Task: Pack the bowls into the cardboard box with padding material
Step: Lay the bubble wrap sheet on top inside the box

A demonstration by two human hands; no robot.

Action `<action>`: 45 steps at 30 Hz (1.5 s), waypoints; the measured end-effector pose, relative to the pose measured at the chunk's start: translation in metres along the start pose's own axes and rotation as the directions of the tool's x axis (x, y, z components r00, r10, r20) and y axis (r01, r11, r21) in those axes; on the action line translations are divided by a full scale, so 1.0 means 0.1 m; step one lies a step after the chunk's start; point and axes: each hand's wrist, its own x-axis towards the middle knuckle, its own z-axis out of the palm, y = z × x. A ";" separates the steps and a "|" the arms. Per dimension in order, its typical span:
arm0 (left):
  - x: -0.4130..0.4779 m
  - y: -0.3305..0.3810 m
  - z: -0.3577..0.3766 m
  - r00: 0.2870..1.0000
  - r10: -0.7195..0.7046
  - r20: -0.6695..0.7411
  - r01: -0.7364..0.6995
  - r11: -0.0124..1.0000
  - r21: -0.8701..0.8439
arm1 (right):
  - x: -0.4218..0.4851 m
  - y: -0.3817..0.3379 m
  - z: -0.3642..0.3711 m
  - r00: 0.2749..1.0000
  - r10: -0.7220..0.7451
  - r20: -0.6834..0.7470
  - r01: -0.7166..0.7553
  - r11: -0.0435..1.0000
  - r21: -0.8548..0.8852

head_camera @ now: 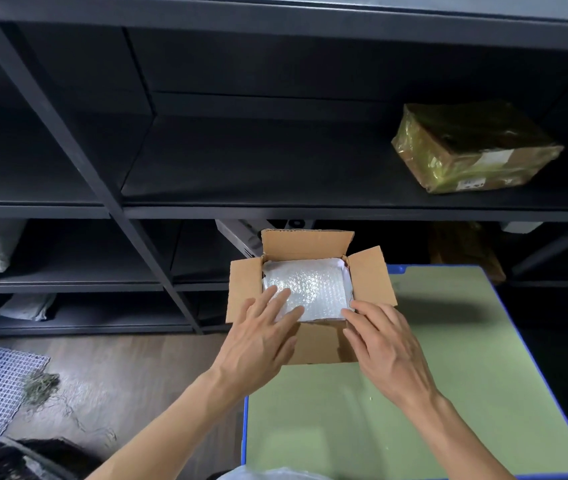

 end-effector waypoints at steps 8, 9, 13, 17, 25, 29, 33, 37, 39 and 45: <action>0.23 0.37 0.12 0.996 0.068 0.057 -0.066 0.997 -0.040 | -0.03 0.01 0.05 0.998 -0.050 0.025 0.051 0.998 -0.044; 0.25 0.40 0.16 0.995 0.067 0.071 -0.065 0.997 -0.034 | -0.03 0.03 0.08 0.998 -0.041 0.046 0.044 0.998 -0.053; 0.34 0.54 0.25 0.997 0.043 0.062 -0.042 0.999 -0.023 | -0.03 0.06 0.15 0.997 -0.005 0.079 0.011 0.998 -0.066; 0.44 0.61 0.21 0.996 -0.009 0.085 0.015 0.997 -0.070 | 0.03 0.06 0.15 0.994 -0.007 0.109 0.015 0.997 -0.077; 0.29 0.59 0.15 0.997 -0.001 0.078 0.010 0.994 -0.106 | 0.08 0.25 -0.18 0.998 0.058 0.022 -0.058 0.998 0.018; 0.30 0.66 0.10 0.996 -0.075 0.037 0.080 0.984 -0.157 | 0.15 0.38 -0.27 0.987 0.152 0.057 -0.157 0.983 0.097; 0.36 0.74 0.09 0.992 -0.127 -0.001 0.125 0.979 -0.159 | 0.20 0.41 -0.32 0.978 0.178 0.109 -0.201 0.945 0.258; 0.41 0.83 0.11 0.992 -0.120 0.048 0.124 0.988 -0.088 | 0.30 0.31 -0.35 0.990 0.118 0.075 -0.138 0.925 0.354; 0.42 0.87 0.12 0.990 -0.130 0.057 0.134 0.988 -0.073 | 0.35 0.22 -0.32 0.993 0.060 0.101 -0.093 0.924 0.371; 0.43 0.83 0.17 0.987 -0.153 0.057 0.159 0.979 -0.126 | 0.47 0.01 -0.09 0.979 -0.059 0.194 -0.016 0.933 0.360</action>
